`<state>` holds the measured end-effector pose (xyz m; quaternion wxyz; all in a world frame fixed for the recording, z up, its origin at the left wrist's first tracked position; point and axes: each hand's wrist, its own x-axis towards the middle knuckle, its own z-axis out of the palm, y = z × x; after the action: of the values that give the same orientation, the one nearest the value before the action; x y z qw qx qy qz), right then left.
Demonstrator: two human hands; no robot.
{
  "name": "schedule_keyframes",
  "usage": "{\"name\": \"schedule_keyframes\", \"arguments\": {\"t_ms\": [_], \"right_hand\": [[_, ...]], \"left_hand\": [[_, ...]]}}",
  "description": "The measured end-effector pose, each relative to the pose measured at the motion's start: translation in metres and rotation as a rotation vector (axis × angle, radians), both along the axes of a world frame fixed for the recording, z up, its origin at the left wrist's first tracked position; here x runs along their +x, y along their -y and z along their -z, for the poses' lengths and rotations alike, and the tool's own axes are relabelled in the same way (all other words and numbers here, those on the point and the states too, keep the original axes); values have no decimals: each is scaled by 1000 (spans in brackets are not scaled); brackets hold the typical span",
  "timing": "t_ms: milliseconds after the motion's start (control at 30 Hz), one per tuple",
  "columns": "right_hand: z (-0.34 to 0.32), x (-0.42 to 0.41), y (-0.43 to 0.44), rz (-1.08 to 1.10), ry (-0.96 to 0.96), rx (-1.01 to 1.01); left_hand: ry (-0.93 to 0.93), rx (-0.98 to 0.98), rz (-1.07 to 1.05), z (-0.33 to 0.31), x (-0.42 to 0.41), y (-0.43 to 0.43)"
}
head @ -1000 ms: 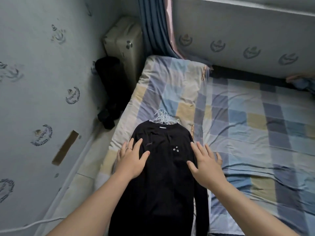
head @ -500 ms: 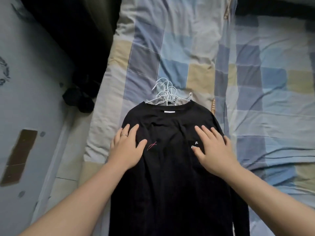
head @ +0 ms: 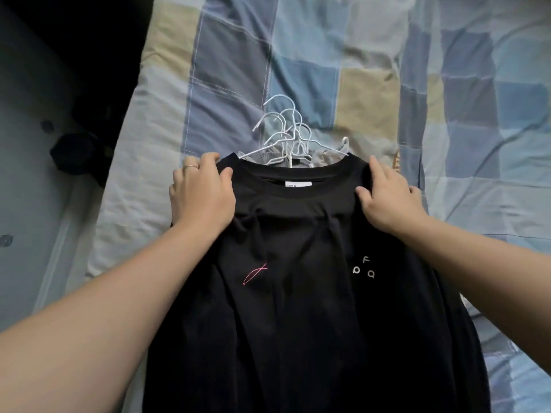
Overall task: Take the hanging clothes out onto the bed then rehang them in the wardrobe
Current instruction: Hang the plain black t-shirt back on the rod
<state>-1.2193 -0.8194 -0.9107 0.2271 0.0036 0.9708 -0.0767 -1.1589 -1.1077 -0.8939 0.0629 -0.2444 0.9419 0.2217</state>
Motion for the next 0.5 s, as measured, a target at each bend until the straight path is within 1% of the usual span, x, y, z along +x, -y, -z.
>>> {"name": "schedule_keyframes", "arguments": {"t_ms": [133, 233, 300, 400, 500], "right_hand": [[-19, -4, -8, 69, -1, -93], [-43, 3, -23, 81, -33, -154], [-65, 12, -37, 94, -40, -187], [-107, 36, -55, 52, -51, -226], [-162, 70, -67, 19, -100, -289]], "left_hand": [[-143, 89, 19, -26, 9, -7], [-206, 158, 57, -54, 22, -10], [-216, 192, 106, -78, 28, -12], [-202, 172, 193, -116, 35, -14], [-176, 182, 215, -158, 42, -17]]}}
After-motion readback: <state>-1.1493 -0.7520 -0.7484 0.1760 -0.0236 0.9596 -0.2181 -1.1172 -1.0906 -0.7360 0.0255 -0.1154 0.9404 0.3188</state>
